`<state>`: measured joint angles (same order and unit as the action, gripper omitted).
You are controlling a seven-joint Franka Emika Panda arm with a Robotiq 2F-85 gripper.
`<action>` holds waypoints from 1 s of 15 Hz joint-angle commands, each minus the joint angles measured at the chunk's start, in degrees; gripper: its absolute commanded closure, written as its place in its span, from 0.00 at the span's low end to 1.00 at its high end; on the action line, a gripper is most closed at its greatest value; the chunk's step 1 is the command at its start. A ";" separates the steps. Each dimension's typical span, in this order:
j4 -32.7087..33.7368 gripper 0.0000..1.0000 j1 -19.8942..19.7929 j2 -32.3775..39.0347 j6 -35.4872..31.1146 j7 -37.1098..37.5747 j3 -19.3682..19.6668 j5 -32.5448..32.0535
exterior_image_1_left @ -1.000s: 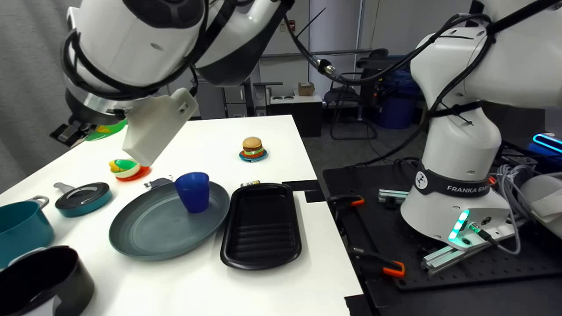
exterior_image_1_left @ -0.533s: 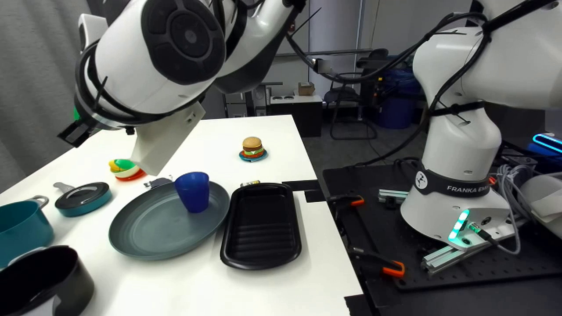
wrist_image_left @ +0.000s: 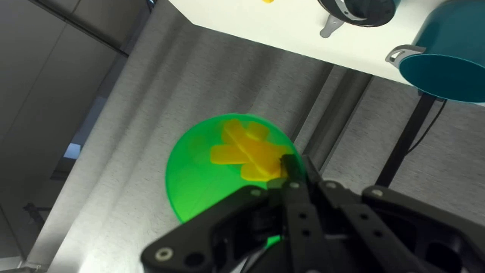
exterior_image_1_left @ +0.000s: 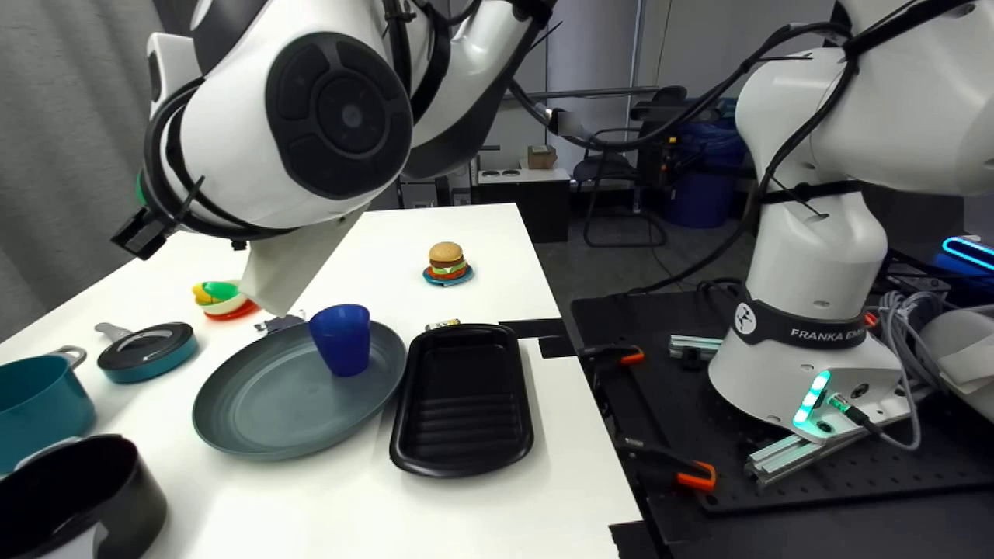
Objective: Put the fries in the green cup on the plate then place the green cup on the plate
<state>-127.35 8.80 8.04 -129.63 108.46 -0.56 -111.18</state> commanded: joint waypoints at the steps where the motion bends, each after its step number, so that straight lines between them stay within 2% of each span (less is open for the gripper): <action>1: -2.06 0.99 -1.74 -2.00 4.37 3.40 -2.28 -5.13; 15: -2.92 0.99 -2.12 -1.73 13.80 7.67 -3.97 -13.28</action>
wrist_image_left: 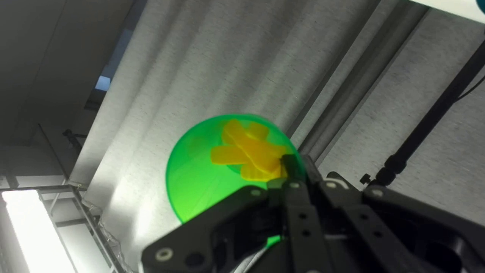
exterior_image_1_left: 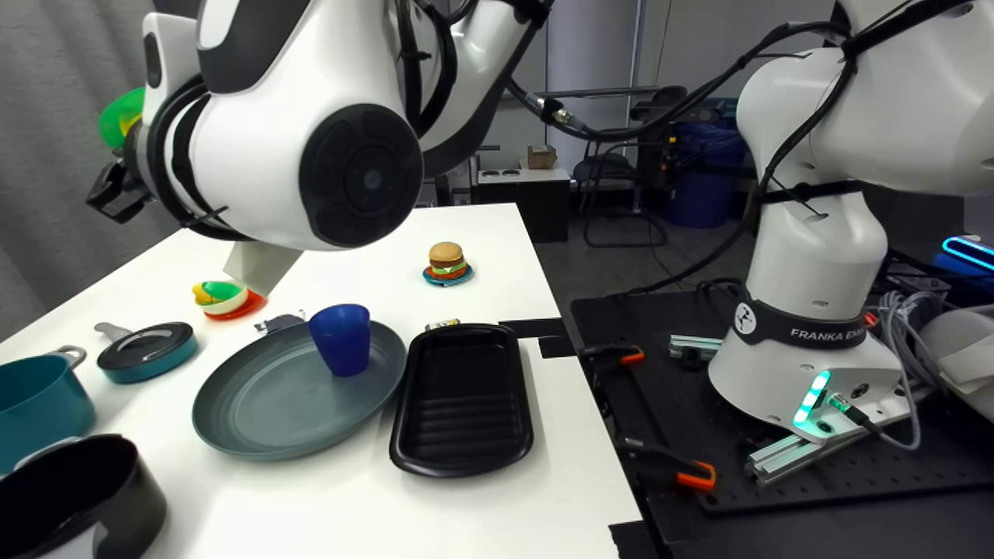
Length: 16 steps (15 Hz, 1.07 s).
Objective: Put the fries in the green cup on the plate then place the green cup on the plate
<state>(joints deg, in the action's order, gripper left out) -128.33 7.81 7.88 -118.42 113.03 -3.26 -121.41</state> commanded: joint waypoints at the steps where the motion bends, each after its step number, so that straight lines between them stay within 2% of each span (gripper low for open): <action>1: -2.10 0.99 -1.10 -1.59 3.42 3.18 -1.33 -3.48; 11: -3.19 0.99 -1.09 -1.46 10.64 3.22 -1.63 -12.47; 16: -3.59 0.99 -1.09 -1.34 13.09 3.36 -1.74 -14.31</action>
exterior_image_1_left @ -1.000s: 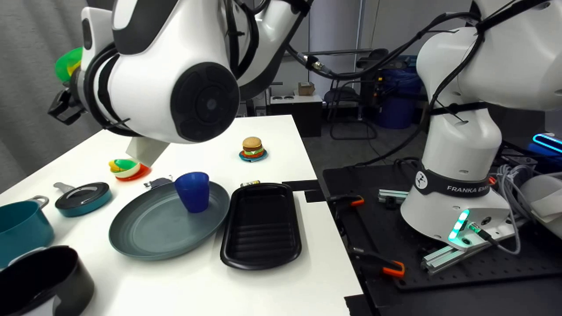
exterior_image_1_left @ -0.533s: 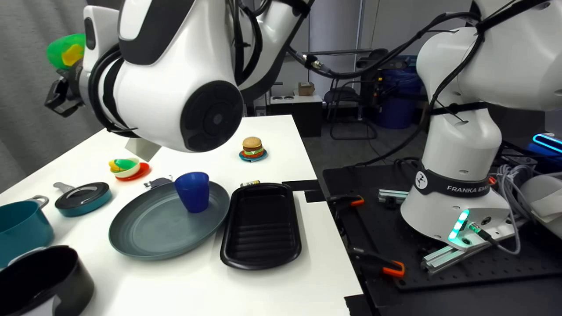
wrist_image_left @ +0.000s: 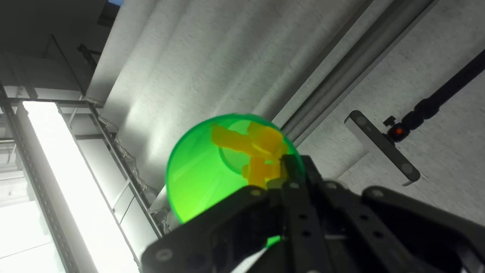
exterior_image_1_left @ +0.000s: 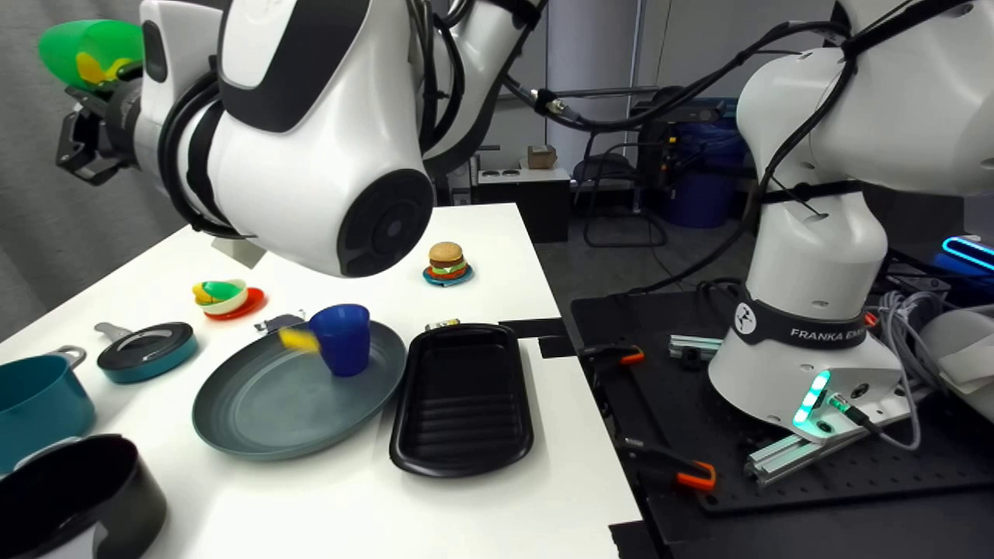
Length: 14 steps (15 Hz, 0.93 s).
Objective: Put the fries in the green cup on the plate then place the green cup on the plate
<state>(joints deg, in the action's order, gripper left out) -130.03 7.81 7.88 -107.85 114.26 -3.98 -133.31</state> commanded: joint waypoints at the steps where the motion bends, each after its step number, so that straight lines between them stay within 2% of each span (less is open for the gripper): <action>1: -2.00 0.99 -1.09 -1.31 2.78 2.14 -1.07 -1.91; 7: -2.41 0.99 -1.05 -1.09 4.03 4.18 -1.47 2.39; 14: -1.62 0.99 -0.52 -0.44 5.41 11.29 -2.77 18.93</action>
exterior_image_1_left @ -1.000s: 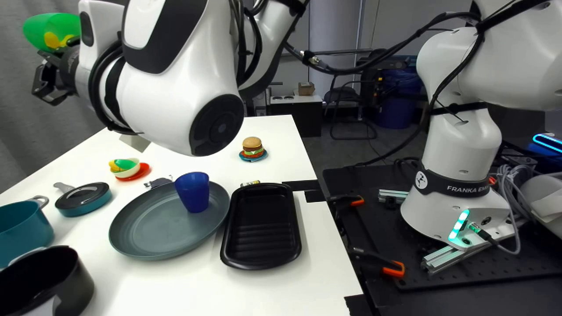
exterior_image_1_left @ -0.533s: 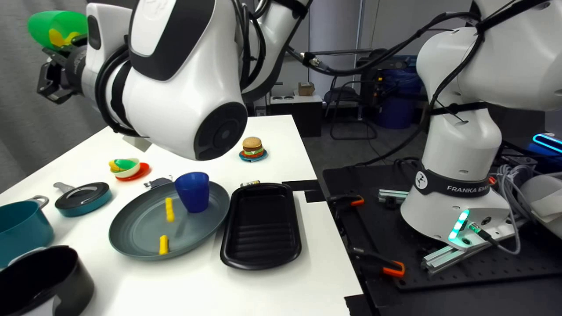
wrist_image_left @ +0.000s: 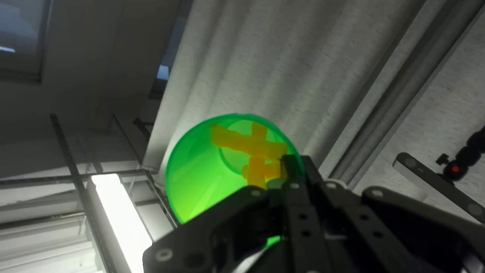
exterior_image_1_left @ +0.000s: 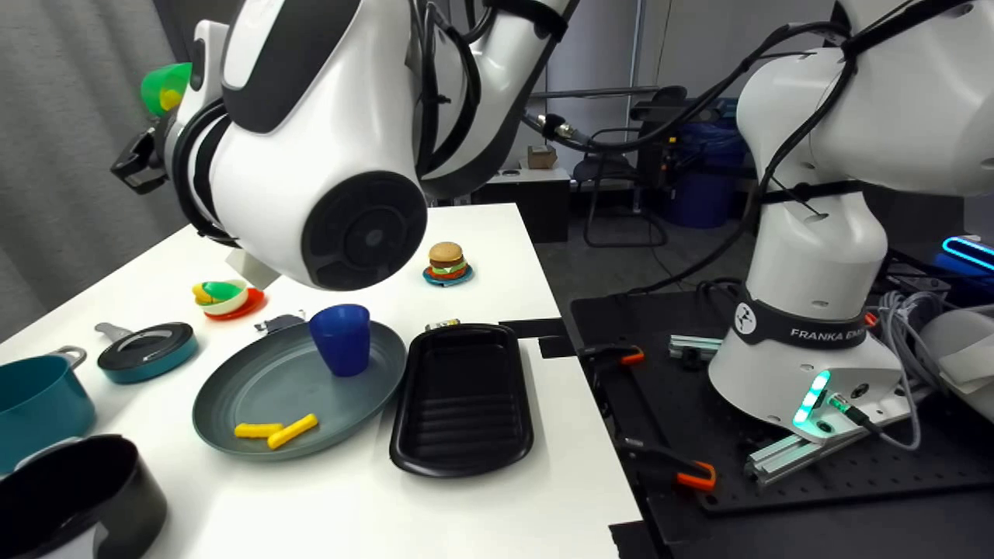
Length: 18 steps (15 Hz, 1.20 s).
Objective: Put the fries in the green cup on the plate then place the green cup on the plate
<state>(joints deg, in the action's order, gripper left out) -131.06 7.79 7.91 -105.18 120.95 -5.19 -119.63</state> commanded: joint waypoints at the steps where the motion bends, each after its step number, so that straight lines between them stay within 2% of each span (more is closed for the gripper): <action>1: -0.36 0.99 -0.44 -0.33 2.89 6.17 -1.81 7.38; 5: 0.10 0.99 -0.32 -0.11 2.33 12.16 -2.44 12.84; 12: 0.34 0.99 -0.04 0.36 4.26 22.80 -2.48 9.08; 18: 1.02 0.99 -0.02 0.93 5.60 31.09 -2.85 11.39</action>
<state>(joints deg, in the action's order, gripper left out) -130.72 7.85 8.24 -101.85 146.41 -7.25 -109.05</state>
